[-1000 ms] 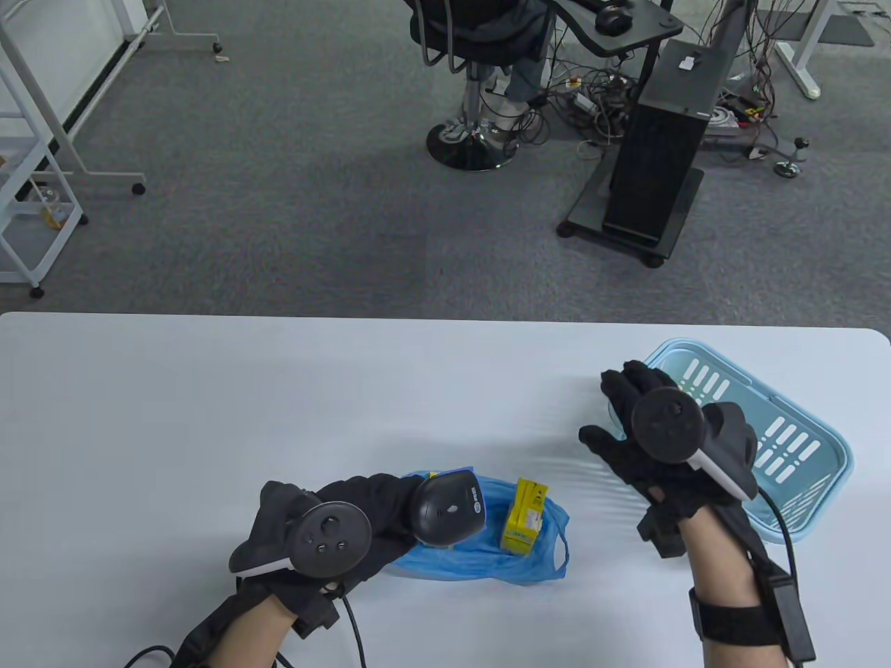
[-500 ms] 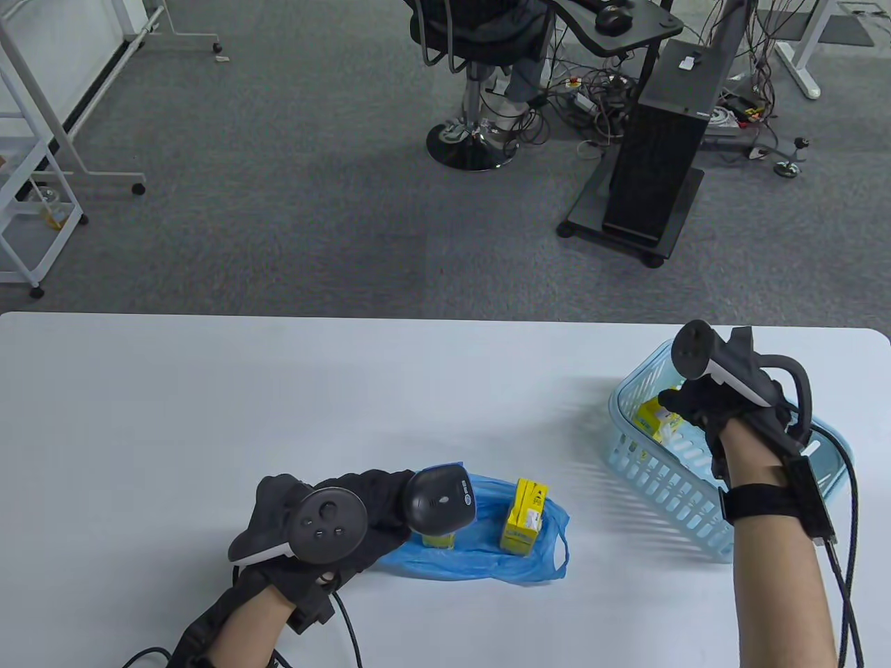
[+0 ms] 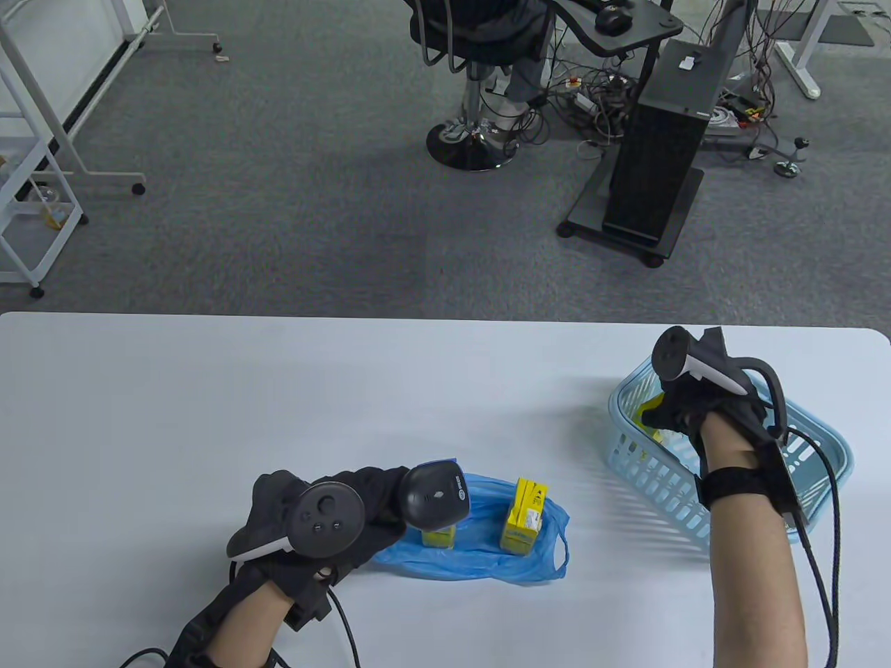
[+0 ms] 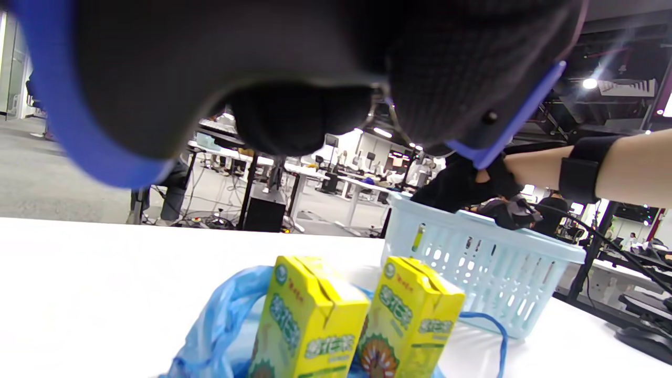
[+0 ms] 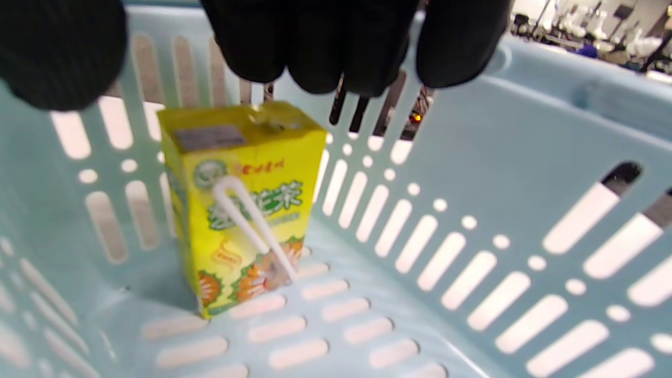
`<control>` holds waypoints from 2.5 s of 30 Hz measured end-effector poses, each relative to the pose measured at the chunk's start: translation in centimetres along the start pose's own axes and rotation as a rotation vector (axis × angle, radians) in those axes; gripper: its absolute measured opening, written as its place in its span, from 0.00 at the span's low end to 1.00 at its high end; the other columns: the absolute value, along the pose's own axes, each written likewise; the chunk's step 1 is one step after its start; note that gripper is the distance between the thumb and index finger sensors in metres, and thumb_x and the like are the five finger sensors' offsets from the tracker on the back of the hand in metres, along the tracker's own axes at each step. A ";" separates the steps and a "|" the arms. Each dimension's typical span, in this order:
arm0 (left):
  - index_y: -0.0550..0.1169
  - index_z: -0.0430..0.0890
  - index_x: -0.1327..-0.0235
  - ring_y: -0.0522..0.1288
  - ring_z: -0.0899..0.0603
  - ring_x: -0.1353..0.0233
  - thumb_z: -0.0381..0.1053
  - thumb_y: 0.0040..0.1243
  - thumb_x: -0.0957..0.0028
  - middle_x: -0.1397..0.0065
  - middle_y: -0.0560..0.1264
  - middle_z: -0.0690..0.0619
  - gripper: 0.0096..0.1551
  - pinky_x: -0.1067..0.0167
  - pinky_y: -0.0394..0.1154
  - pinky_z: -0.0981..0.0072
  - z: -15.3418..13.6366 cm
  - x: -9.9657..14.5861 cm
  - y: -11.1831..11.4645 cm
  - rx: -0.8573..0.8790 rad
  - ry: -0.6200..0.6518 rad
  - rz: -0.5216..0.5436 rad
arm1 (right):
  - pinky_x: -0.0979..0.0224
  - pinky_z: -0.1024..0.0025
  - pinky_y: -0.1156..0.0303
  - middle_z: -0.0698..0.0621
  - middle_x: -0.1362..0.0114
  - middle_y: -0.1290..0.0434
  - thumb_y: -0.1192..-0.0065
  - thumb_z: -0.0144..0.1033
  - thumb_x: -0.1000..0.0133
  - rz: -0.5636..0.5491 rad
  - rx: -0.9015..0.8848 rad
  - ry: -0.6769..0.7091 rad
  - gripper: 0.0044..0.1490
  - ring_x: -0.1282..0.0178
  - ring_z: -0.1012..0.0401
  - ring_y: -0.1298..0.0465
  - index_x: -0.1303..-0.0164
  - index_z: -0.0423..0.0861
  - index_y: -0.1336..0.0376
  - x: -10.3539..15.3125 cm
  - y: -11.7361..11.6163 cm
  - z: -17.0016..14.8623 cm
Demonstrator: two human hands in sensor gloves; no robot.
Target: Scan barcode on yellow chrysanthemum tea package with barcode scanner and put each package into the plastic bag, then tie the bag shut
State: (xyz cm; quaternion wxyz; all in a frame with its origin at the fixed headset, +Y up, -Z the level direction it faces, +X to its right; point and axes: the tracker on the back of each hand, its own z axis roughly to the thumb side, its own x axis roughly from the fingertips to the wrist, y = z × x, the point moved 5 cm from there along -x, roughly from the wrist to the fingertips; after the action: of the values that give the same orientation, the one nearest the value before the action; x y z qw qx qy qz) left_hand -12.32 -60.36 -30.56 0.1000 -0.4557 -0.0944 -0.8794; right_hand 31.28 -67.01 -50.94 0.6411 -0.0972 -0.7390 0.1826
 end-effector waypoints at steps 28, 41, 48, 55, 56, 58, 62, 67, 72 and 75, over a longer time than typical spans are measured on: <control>0.73 0.54 0.29 0.86 0.47 0.45 0.59 0.71 0.49 0.37 0.81 0.52 0.34 0.46 0.81 0.51 -1.1 0.1 -0.3 0.020 -0.037 -0.010 | 0.26 0.52 0.30 0.41 0.22 0.41 0.28 0.53 0.63 0.089 0.045 -0.012 0.50 0.25 0.47 0.31 0.30 0.56 0.44 -2.7 -2.2 0.6; 0.73 0.54 0.29 0.87 0.47 0.45 0.59 0.71 0.49 0.37 0.81 0.52 0.34 0.47 0.81 0.53 0.5 0.6 -1.8 0.031 0.039 0.048 | 0.26 0.46 0.32 0.40 0.22 0.42 0.27 0.51 0.62 -0.087 -0.013 -0.020 0.49 0.26 0.44 0.32 0.30 0.52 0.42 3.4 4.1 -1.2; 0.74 0.54 0.30 0.88 0.47 0.44 0.59 0.72 0.49 0.37 0.82 0.52 0.34 0.48 0.82 0.53 2.0 1.4 -3.1 0.023 0.080 0.090 | 0.28 0.42 0.31 0.39 0.25 0.40 0.29 0.57 0.63 -0.290 -0.098 0.037 0.51 0.29 0.47 0.31 0.29 0.51 0.42 9.5 8.1 -1.5; 0.74 0.54 0.30 0.87 0.47 0.44 0.59 0.72 0.49 0.36 0.81 0.52 0.34 0.47 0.82 0.53 4.2 2.7 -4.8 0.004 0.144 0.154 | 0.27 0.43 0.33 0.39 0.25 0.43 0.27 0.58 0.65 -0.487 -0.172 0.104 0.52 0.31 0.45 0.34 0.32 0.52 0.43 15.8 10.0 -0.7; 0.74 0.54 0.30 0.87 0.47 0.43 0.59 0.72 0.49 0.36 0.82 0.53 0.34 0.47 0.82 0.53 4.5 2.7 -4.9 0.001 0.151 0.156 | 0.27 0.43 0.32 0.39 0.25 0.43 0.27 0.58 0.65 -0.507 -0.203 0.119 0.52 0.31 0.45 0.34 0.32 0.52 0.43 16.5 10.0 -0.6; 0.74 0.55 0.30 0.87 0.47 0.43 0.59 0.72 0.49 0.36 0.81 0.53 0.34 0.47 0.82 0.53 5.0 2.9 -4.9 -0.007 0.163 0.159 | 0.27 0.44 0.32 0.39 0.25 0.43 0.28 0.59 0.65 -0.553 -0.291 0.158 0.51 0.31 0.45 0.34 0.32 0.52 0.43 18.1 9.8 -0.2; 0.74 0.54 0.30 0.88 0.47 0.44 0.59 0.72 0.49 0.36 0.82 0.52 0.34 0.48 0.83 0.54 5.5 2.7 -4.6 -0.008 0.175 0.148 | 0.29 0.46 0.29 0.38 0.25 0.44 0.27 0.59 0.64 -0.646 -0.458 0.236 0.52 0.32 0.45 0.34 0.32 0.51 0.43 21.0 8.5 1.1; 0.74 0.54 0.30 0.88 0.47 0.44 0.59 0.72 0.49 0.36 0.82 0.52 0.34 0.48 0.83 0.54 5.1 2.3 -3.9 -0.013 0.163 0.144 | 0.32 0.54 0.25 0.39 0.26 0.42 0.27 0.62 0.65 -0.698 -0.531 0.320 0.51 0.34 0.46 0.32 0.33 0.52 0.41 22.2 5.9 3.6; 0.74 0.54 0.30 0.87 0.46 0.43 0.59 0.72 0.49 0.36 0.82 0.52 0.34 0.48 0.82 0.53 4.7 2.0 -3.5 -0.002 0.155 0.134 | 0.32 0.54 0.24 0.39 0.27 0.41 0.28 0.63 0.65 -0.714 -0.624 0.367 0.51 0.35 0.46 0.32 0.33 0.52 0.40 21.9 3.8 5.0; 0.73 0.54 0.30 0.87 0.46 0.43 0.59 0.72 0.49 0.36 0.81 0.52 0.34 0.47 0.82 0.53 4.2 1.6 -2.9 -0.007 0.141 0.122 | 0.33 0.57 0.22 0.39 0.27 0.40 0.28 0.63 0.65 -0.724 -0.707 0.398 0.51 0.35 0.47 0.31 0.33 0.52 0.40 21.5 2.8 5.5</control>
State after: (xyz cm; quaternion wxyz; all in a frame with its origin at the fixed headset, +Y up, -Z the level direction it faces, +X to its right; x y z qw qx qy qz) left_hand -10.68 -56.64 -27.05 0.1579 -0.3978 -0.0560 -0.9020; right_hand 22.20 -57.11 -32.99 0.7187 -0.0791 -0.6060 -0.3316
